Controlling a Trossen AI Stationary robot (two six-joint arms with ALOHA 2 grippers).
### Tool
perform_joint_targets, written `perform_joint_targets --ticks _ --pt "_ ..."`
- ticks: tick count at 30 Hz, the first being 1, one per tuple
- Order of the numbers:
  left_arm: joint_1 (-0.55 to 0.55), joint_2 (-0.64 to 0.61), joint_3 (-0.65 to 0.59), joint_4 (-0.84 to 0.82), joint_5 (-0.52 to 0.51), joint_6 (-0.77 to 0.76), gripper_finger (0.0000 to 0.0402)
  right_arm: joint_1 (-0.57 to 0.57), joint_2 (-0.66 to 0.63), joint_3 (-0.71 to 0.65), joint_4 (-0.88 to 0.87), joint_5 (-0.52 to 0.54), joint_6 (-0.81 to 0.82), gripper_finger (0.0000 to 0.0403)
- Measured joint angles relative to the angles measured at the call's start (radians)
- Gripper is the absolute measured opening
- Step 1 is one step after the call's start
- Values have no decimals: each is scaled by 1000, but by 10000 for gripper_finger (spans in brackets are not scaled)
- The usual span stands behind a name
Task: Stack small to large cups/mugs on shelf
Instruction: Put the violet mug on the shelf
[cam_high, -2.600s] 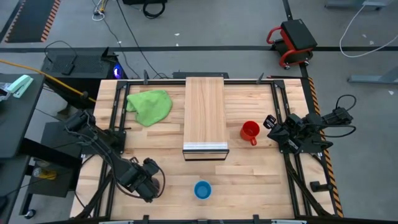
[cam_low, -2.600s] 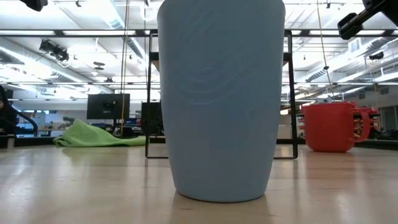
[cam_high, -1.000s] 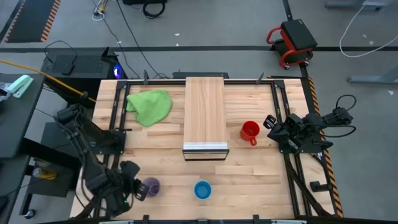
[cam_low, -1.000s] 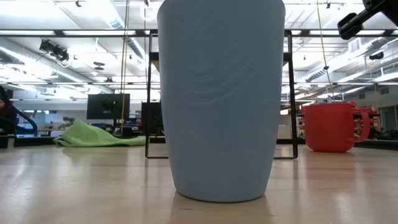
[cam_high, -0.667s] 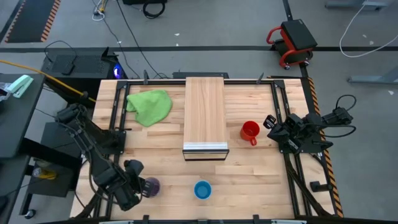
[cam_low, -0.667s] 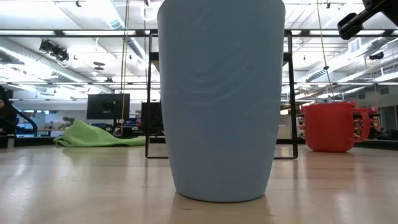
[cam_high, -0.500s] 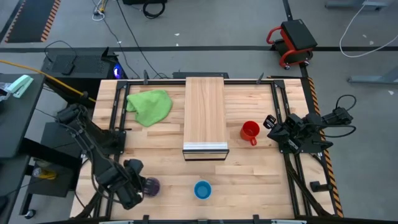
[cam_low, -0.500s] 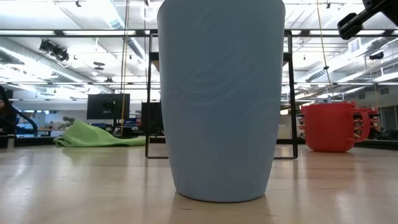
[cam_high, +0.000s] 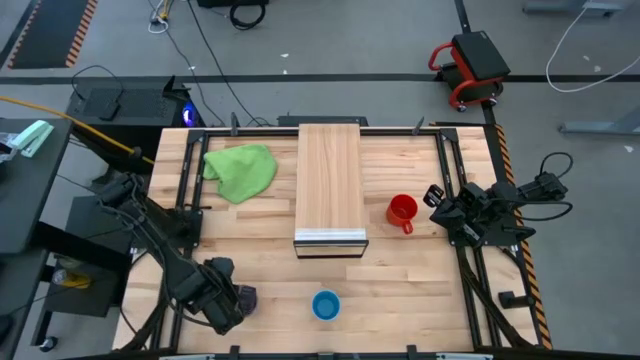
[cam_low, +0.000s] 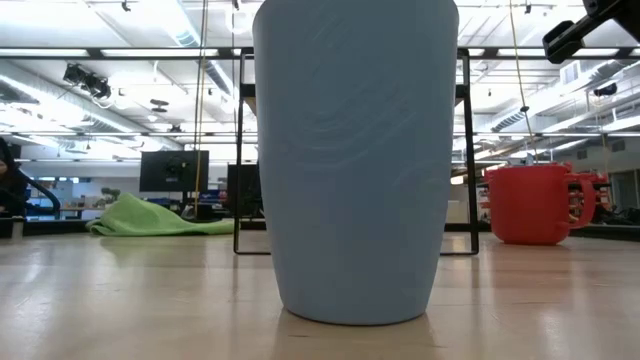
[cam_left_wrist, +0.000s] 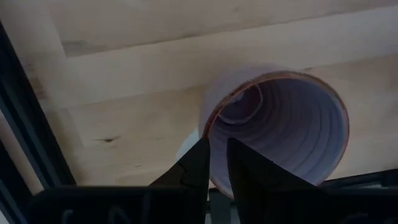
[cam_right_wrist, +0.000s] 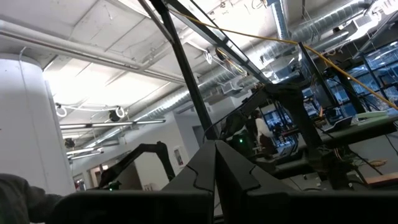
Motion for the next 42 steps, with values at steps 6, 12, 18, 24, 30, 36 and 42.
perform_joint_targets --ticks 6,12,18,24,30,36,42 --pt "8 10 1 -66 2 1 68 0 0 0 0 0 0 15" --pt "13 7 0 -74 -2 4 69 0 0 0 0 0 0 15" --pt "12 7 0 -77 -23 26 68 0 0 0 0 0 0 15" --pt "11 2 0 -94 2 92 80 0 0 0 0 0 0 15" --pt "12 2 0 -97 4 182 99 0 0 0 0 0 0 15" --pt "12 2 0 -89 4 222 113 0 0 0 0 0 0 15" --pt "28 2 0 -79 5 276 123 0 0 0 0 0 0 15"
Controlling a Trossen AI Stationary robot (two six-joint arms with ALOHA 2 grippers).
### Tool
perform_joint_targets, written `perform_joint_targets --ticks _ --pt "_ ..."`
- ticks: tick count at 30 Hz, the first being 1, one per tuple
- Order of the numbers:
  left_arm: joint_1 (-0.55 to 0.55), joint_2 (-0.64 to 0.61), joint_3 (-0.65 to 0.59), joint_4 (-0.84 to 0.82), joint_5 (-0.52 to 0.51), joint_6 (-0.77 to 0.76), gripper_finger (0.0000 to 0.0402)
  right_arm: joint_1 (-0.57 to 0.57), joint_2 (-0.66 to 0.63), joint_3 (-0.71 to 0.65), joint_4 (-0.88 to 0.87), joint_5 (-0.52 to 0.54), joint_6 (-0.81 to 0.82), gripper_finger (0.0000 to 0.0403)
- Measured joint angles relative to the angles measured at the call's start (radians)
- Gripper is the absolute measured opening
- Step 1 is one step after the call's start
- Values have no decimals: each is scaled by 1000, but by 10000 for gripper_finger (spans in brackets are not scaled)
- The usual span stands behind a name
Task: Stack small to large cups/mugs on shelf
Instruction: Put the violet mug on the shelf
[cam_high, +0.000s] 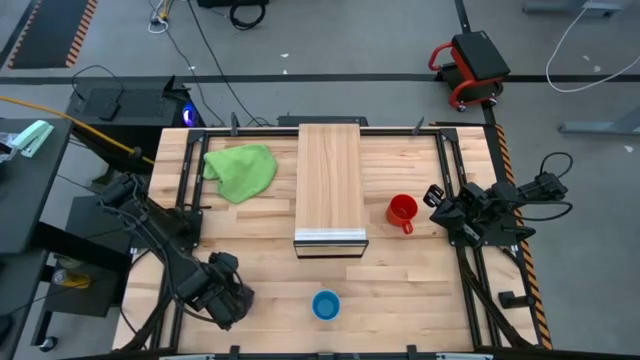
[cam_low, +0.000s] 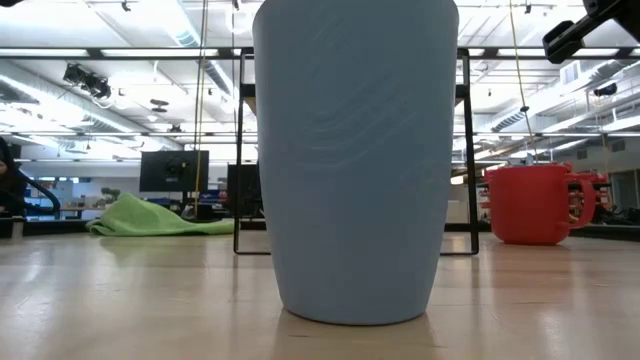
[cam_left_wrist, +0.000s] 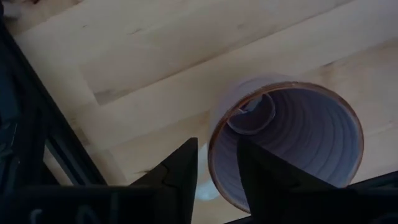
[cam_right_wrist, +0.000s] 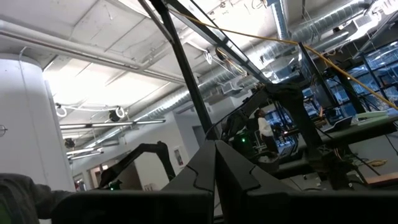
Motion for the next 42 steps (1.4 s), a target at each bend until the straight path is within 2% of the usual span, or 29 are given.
perform_joint_targets --ticks 16,27,42 --pt "46 0 0 2 15 145 122 0 0 0 0 0 0 15" --pt "37 0 -1 8 69 80 122 0 0 0 0 0 0 15" --pt "36 0 -1 4 43 94 116 0 0 0 0 0 0 15"
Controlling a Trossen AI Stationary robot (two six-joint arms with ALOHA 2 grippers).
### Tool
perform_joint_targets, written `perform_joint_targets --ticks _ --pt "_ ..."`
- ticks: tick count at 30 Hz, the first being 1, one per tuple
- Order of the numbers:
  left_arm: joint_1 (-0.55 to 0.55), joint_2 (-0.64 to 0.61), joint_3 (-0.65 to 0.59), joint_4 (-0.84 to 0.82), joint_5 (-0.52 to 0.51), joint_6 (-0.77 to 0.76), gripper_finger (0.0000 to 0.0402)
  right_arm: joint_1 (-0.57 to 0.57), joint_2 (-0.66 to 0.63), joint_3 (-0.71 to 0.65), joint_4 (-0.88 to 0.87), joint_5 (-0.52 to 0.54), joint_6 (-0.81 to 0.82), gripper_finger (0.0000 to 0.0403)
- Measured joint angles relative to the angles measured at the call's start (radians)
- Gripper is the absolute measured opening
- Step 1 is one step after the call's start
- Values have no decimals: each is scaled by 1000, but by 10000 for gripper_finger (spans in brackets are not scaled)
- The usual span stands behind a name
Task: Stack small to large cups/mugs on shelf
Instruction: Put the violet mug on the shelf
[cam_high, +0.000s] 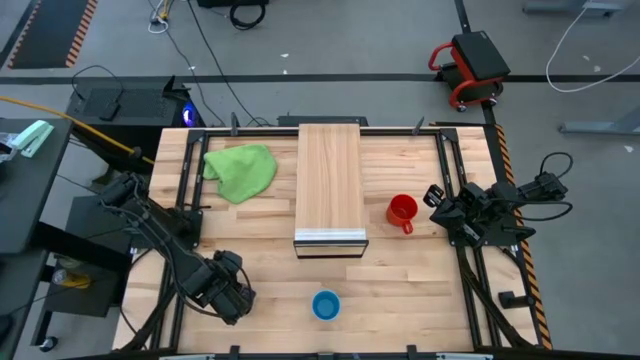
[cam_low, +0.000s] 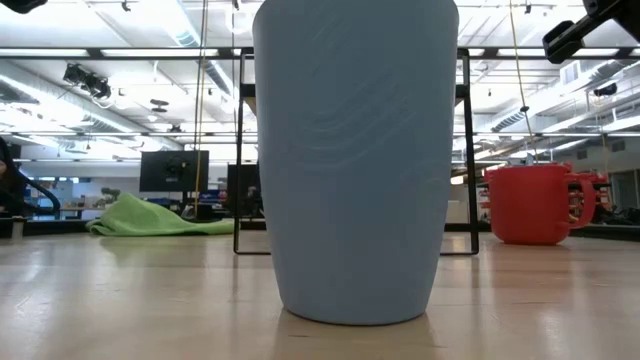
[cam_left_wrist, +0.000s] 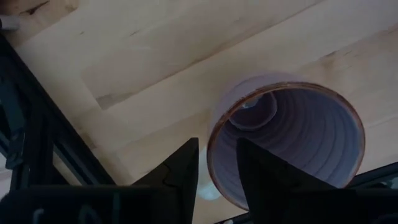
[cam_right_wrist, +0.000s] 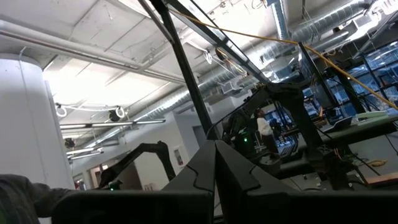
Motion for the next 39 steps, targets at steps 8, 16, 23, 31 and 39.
perform_joint_targets --ticks 8,16,23,31,39 --pt "-1 -72 -173 238 15 -49 116 0 0 0 0 0 0 15" --pt "0 -118 -274 352 15 -88 105 0 0 0 1 0 0 15" --pt "2 -121 -227 278 13 -87 88 0 0 0 0 0 0 15" --pt "2 -121 -199 227 12 -87 88 0 0 0 0 0 0 15" --pt "6 -121 -199 222 12 -88 77 0 0 0 0 0 0 15"
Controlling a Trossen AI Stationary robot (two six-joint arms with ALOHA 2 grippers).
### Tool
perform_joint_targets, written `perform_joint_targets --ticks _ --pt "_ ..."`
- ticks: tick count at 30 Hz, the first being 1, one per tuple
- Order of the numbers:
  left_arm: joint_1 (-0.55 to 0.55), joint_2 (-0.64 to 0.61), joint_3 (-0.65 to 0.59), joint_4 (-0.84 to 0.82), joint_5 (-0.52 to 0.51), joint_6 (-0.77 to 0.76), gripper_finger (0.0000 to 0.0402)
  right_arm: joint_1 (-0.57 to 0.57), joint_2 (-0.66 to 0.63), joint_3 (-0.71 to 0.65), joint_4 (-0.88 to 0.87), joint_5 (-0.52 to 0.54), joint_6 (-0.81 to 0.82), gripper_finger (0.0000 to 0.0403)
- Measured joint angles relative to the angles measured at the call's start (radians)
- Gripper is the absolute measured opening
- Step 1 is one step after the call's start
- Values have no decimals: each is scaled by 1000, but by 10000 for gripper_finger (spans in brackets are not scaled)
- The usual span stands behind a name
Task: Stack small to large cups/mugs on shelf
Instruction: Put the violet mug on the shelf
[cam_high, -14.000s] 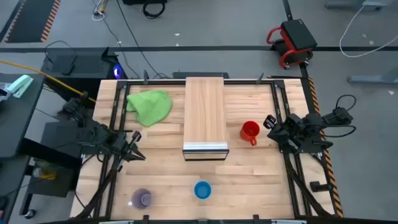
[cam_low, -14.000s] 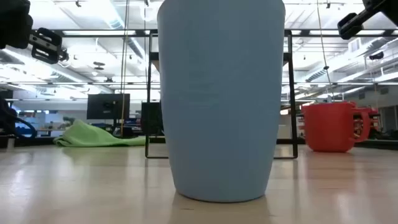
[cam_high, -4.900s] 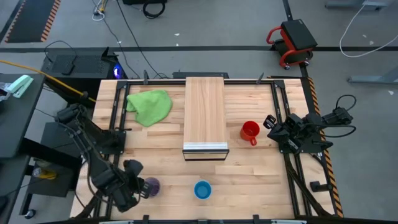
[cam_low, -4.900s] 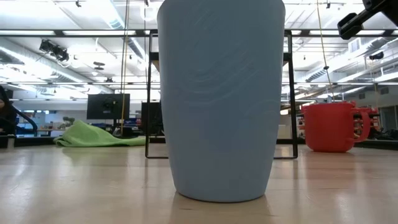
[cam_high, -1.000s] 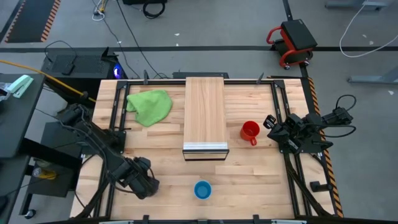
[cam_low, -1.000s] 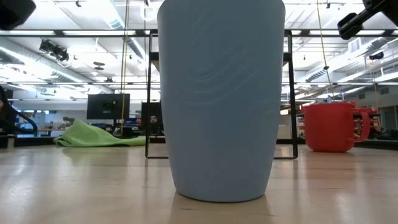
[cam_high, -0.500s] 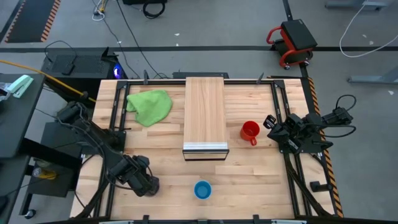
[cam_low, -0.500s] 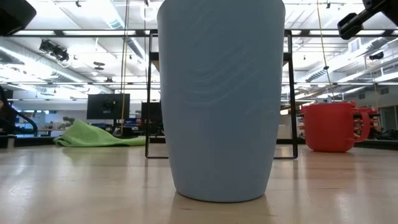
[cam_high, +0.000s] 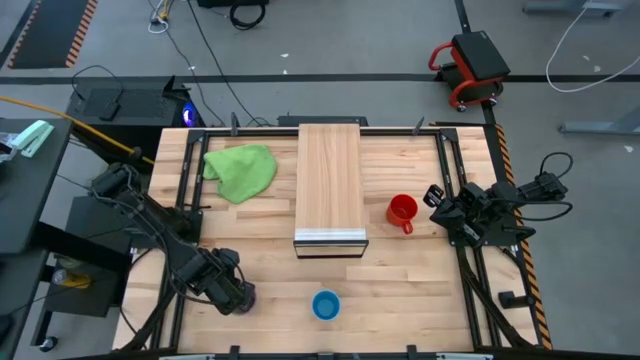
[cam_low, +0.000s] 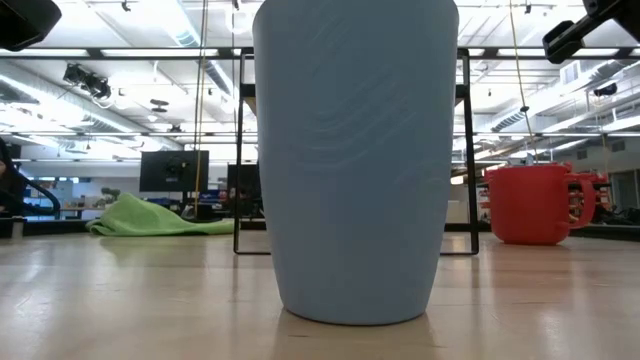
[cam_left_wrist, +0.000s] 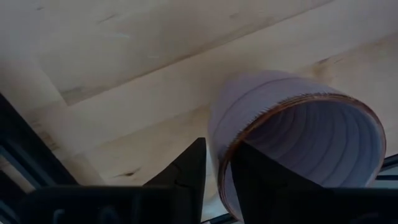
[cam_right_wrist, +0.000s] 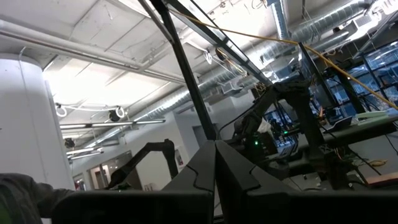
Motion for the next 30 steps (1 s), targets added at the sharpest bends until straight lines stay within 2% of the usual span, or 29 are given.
perform_joint_targets --ticks 7,12,17,20,24,30 --pt "0 0 0 -7 -6 -17 38 0 0 0 0 0 0 15" --pt "14 0 0 -24 -52 -22 16 0 0 0 0 0 0 15" --pt "59 2 15 -24 -41 67 16 0 0 0 0 0 0 15" --pt "99 2 76 -58 -36 148 16 0 0 0 0 0 0 15" --pt "147 2 234 -241 -38 263 16 0 0 0 0 0 0 15" --pt "223 3 484 -612 -73 353 16 0 0 0 0 0 0 15"
